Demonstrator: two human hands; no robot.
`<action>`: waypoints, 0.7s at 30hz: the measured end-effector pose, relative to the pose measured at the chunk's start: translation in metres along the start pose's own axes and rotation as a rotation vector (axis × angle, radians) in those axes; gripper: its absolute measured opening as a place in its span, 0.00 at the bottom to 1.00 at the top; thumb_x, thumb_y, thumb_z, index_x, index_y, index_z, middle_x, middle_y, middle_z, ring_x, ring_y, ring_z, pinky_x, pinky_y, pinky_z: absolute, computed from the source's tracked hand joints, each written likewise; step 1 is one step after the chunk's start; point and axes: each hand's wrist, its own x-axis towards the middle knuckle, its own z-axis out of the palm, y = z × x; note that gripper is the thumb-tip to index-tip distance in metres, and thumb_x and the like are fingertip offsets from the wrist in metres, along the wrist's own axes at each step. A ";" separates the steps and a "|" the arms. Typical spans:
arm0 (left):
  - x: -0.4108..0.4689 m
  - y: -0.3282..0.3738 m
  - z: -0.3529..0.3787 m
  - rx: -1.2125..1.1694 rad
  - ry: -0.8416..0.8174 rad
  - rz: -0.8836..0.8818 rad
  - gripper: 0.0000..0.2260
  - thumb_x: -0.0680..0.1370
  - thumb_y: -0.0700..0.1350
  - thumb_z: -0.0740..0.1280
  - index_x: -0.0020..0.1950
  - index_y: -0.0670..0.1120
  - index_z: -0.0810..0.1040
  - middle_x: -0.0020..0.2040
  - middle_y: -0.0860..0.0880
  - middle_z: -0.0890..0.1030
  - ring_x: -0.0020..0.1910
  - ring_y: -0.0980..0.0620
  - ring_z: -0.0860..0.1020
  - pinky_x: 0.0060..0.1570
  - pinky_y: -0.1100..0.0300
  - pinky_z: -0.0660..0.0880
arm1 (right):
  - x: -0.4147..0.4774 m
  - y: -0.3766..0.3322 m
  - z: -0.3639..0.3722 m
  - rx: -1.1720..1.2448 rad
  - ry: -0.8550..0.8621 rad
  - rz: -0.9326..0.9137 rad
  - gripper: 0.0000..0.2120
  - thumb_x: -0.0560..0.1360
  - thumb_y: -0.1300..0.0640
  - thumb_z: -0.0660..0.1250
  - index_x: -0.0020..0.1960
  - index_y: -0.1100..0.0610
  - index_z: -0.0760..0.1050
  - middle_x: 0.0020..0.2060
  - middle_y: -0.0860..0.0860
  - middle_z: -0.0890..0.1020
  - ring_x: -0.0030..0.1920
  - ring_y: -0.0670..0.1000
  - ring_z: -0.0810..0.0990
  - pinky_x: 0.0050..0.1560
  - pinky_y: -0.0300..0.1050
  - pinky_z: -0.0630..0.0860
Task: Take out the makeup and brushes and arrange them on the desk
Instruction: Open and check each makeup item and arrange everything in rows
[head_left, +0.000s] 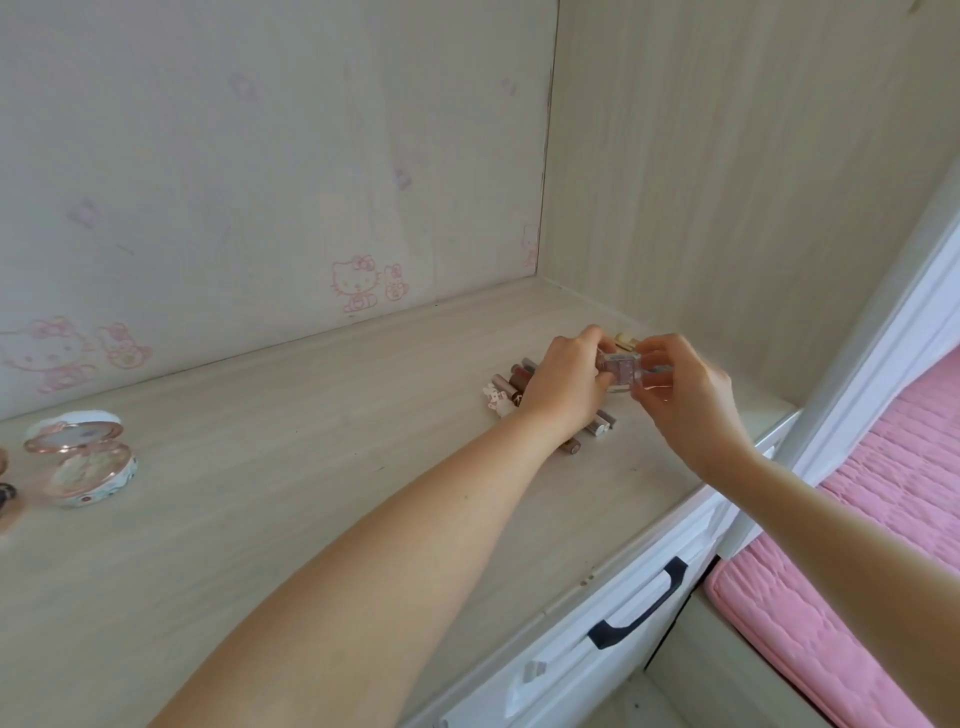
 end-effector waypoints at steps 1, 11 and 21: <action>-0.002 0.001 -0.003 -0.026 0.024 0.003 0.10 0.76 0.41 0.68 0.57 0.48 0.75 0.52 0.46 0.77 0.48 0.50 0.75 0.47 0.55 0.73 | -0.002 -0.005 -0.002 0.010 0.018 -0.029 0.16 0.72 0.69 0.69 0.57 0.58 0.73 0.47 0.50 0.79 0.43 0.48 0.79 0.43 0.29 0.74; -0.046 0.014 -0.059 -0.511 0.114 -0.183 0.13 0.72 0.37 0.73 0.55 0.46 0.78 0.47 0.48 0.81 0.50 0.48 0.81 0.56 0.52 0.77 | -0.027 -0.064 -0.012 0.052 -0.035 -0.118 0.22 0.71 0.67 0.70 0.62 0.53 0.71 0.51 0.48 0.76 0.46 0.38 0.76 0.41 0.24 0.73; -0.122 0.013 -0.133 -0.862 0.113 -0.335 0.08 0.76 0.37 0.69 0.54 0.38 0.78 0.50 0.38 0.82 0.42 0.50 0.82 0.44 0.59 0.80 | -0.067 -0.129 0.005 0.139 -0.140 -0.186 0.20 0.69 0.62 0.74 0.58 0.55 0.73 0.45 0.50 0.79 0.43 0.44 0.80 0.43 0.31 0.77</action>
